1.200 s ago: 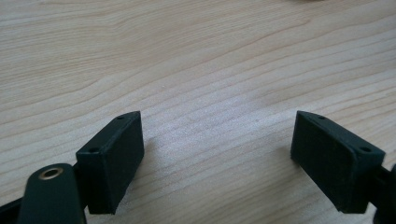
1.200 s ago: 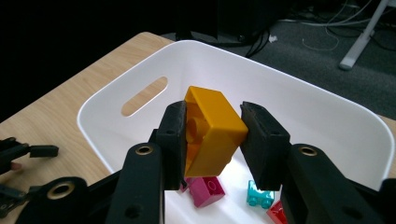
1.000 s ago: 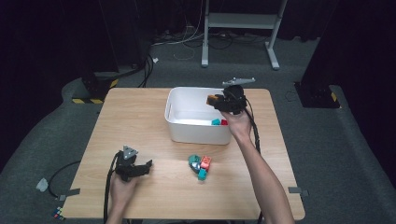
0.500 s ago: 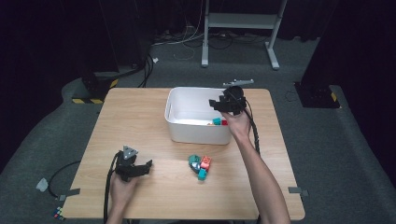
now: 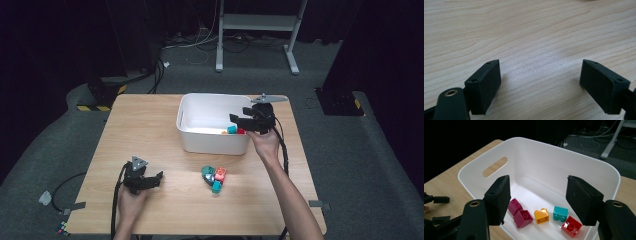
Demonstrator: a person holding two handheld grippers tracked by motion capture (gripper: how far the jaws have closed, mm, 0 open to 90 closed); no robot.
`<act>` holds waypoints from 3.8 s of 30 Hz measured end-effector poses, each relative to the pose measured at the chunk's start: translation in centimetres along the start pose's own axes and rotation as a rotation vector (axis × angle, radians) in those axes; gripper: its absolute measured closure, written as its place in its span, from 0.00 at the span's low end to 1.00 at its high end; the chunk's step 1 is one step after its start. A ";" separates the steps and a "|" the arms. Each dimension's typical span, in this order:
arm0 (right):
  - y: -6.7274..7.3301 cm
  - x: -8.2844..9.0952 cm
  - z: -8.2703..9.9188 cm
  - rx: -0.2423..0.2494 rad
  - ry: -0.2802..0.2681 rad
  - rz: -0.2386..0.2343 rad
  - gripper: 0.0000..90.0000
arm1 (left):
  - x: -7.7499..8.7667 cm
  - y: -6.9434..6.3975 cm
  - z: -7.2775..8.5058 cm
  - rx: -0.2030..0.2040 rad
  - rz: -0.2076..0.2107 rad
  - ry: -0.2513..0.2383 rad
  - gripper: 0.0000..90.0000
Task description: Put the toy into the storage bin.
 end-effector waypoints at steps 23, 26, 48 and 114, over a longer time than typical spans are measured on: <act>2.2 4.1 7.7 0.064 -0.012 -0.084 0.35 | 0.0 0.0 0.0 0.000 0.000 0.000 0.19; 2.8 3.7 9.3 0.067 0.010 -0.107 0.38 | 0.0 0.0 0.0 0.000 0.000 0.000 0.19; 4.4 -1.7 15.3 0.046 0.188 -0.107 0.53 | 0.0 0.0 0.0 0.000 0.000 0.000 0.19; 5.6 -3.2 14.4 0.135 0.195 -0.087 0.97 | 0.0 0.0 0.0 0.001 0.000 -0.001 0.19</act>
Point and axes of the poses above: each handheld gripper's, and its own axes: x roughly backward along the jaws, z roughly out of its underside, y roughly to its left, the point moved 1 cm from there along -x, roughly forward along the jaws, and after that the axes turned 12 degrees about z, right-handed, at the moved point
